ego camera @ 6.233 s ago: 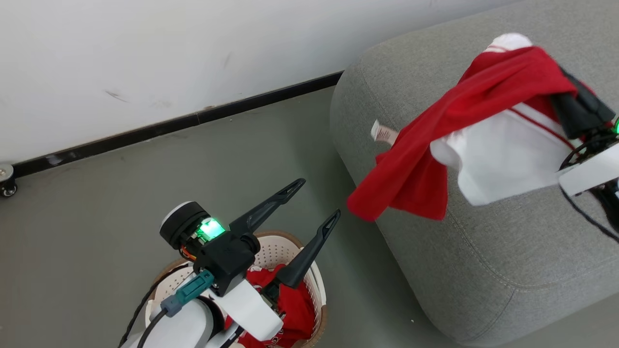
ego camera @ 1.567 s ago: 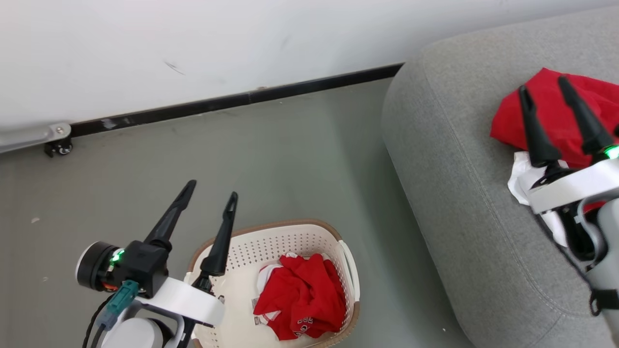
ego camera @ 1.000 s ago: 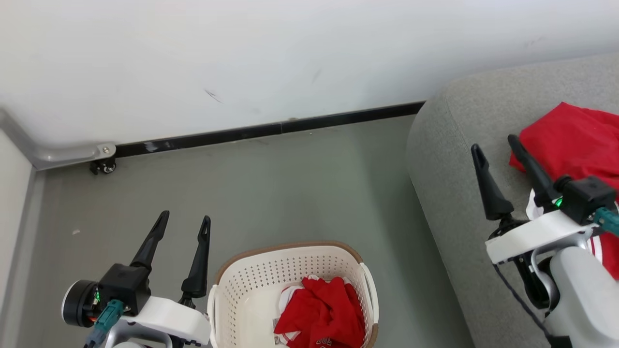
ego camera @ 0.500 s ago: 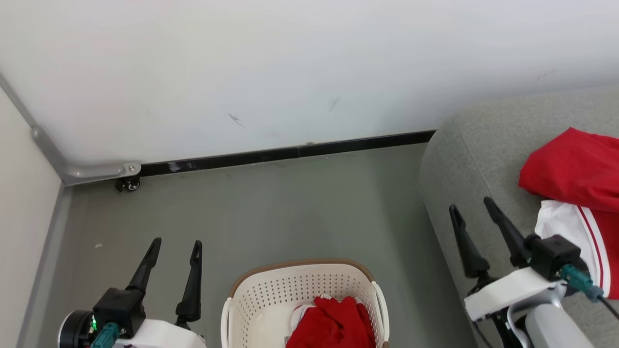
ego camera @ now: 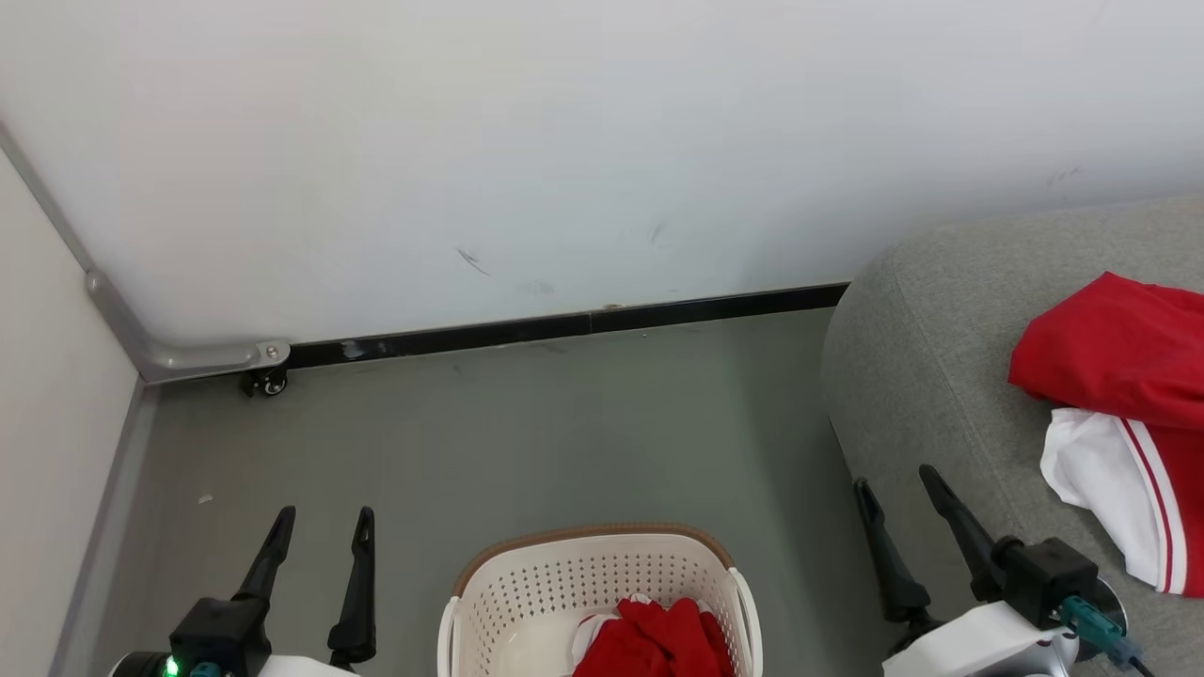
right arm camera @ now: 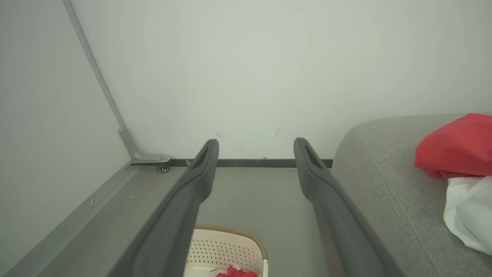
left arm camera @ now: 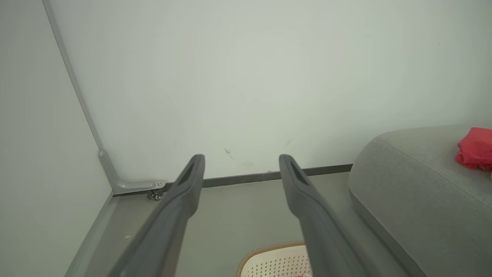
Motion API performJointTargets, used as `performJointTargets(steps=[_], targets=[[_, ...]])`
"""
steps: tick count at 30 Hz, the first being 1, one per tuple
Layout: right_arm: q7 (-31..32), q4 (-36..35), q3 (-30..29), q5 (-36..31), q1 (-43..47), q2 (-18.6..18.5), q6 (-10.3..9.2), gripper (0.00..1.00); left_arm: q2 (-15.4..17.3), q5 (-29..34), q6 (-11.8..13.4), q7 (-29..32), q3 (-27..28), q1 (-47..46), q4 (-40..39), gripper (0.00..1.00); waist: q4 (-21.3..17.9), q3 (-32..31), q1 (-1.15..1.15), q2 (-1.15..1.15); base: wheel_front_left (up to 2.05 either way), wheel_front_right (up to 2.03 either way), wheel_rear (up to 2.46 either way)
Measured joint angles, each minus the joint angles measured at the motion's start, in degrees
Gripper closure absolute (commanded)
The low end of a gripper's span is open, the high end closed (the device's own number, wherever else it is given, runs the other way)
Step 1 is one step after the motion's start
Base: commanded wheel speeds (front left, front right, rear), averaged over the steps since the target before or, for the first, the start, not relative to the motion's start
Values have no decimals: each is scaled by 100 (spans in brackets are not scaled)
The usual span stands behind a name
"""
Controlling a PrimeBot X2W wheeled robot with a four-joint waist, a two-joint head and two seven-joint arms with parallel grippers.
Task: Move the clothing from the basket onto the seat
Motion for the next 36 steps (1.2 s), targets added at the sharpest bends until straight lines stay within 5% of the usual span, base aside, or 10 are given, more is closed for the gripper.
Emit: performJointTargets(steps=[36], targets=[[160,-711,-190,-276,488,213,0,0,-47,202,58,0,335,116,-5,0,-55,141,0,0,0,0,0]])
